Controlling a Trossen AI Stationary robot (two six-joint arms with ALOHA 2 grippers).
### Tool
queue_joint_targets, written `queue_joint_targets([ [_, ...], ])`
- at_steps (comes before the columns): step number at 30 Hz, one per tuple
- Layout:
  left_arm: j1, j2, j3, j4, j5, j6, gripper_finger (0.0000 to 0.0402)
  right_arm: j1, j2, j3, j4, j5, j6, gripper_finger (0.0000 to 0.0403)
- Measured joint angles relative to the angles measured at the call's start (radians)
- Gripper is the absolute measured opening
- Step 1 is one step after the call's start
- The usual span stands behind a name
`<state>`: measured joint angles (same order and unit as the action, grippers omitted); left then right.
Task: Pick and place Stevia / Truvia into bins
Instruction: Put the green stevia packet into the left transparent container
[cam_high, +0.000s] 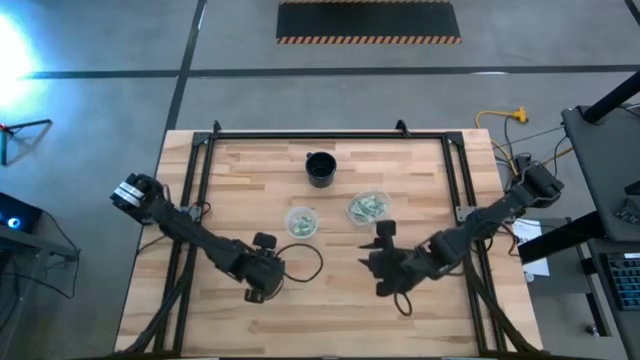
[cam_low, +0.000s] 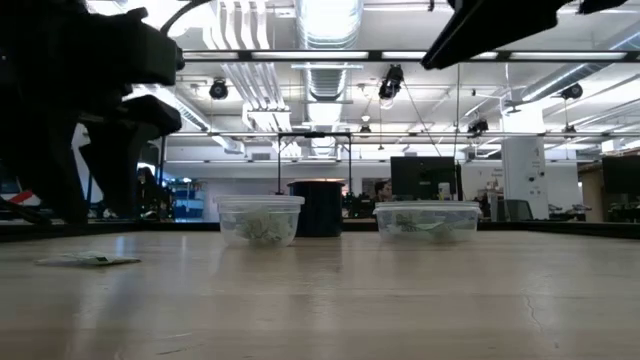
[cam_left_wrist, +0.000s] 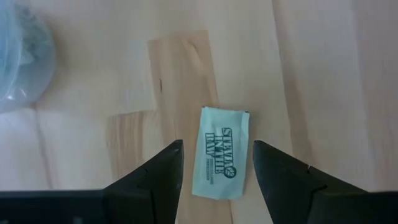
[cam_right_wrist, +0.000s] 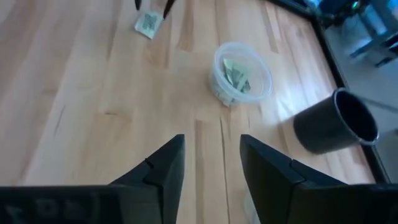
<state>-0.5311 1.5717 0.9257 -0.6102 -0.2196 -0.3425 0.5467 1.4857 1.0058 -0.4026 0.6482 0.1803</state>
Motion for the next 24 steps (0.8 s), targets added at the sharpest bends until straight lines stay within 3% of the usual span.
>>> queue_joint_targets([
  [24,0.069,0.107,-0.002,0.078,0.104,0.062,0.0176,0.057,-0.013,0.0,0.079,0.035,-0.035,0.0128],
])
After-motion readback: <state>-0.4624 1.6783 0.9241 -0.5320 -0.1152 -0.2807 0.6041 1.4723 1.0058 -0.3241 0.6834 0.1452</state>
